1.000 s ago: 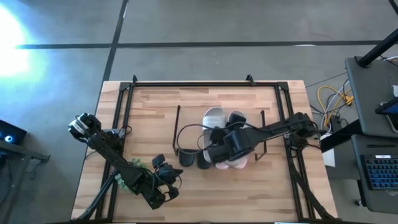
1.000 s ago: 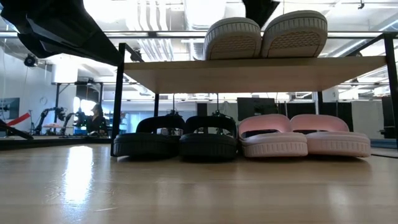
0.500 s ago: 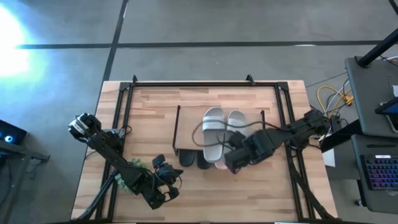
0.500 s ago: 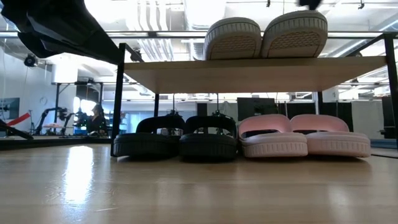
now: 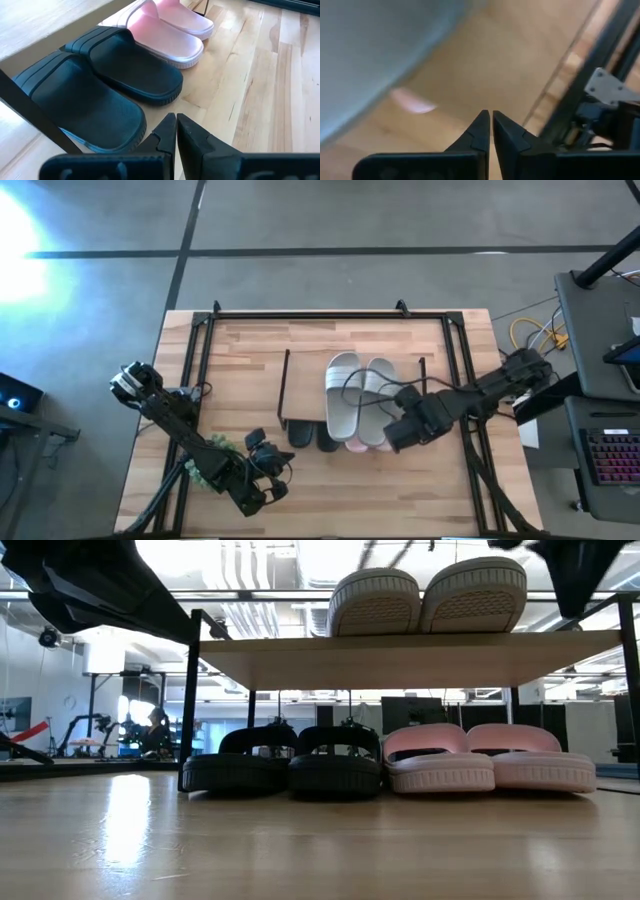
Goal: Pick and place slides into the shelf
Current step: Adjust gray slides
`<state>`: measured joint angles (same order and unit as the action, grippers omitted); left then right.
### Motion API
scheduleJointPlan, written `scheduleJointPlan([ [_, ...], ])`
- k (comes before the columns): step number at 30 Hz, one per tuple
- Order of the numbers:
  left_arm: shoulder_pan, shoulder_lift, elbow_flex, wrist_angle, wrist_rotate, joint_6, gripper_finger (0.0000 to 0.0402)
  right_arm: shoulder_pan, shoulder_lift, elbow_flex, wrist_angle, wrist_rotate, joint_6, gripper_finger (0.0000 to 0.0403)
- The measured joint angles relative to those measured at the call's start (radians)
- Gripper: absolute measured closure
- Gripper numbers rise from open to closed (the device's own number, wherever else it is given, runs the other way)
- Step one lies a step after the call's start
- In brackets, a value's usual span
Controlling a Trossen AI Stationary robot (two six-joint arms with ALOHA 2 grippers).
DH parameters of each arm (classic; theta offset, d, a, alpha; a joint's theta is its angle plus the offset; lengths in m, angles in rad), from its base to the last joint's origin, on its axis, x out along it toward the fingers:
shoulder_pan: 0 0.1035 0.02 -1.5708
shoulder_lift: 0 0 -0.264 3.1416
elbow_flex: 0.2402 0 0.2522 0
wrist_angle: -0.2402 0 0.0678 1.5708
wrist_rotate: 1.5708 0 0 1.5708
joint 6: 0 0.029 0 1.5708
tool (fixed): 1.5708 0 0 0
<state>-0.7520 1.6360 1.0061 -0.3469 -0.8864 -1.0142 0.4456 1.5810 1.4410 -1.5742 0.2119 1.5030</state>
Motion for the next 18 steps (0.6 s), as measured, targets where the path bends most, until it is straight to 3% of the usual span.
scheduleJointPlan([
  [6,0.000,0.000,0.000,-0.001,0.000,0.000,0.0402,-0.037,-0.058,-0.096,0.033,0.020,-0.019,0.0390],
  [18,0.000,0.000,0.000,0.000,0.000,0.000,0.0402,-0.109,-0.058,-0.105,0.194,0.071,-0.139,0.0390],
])
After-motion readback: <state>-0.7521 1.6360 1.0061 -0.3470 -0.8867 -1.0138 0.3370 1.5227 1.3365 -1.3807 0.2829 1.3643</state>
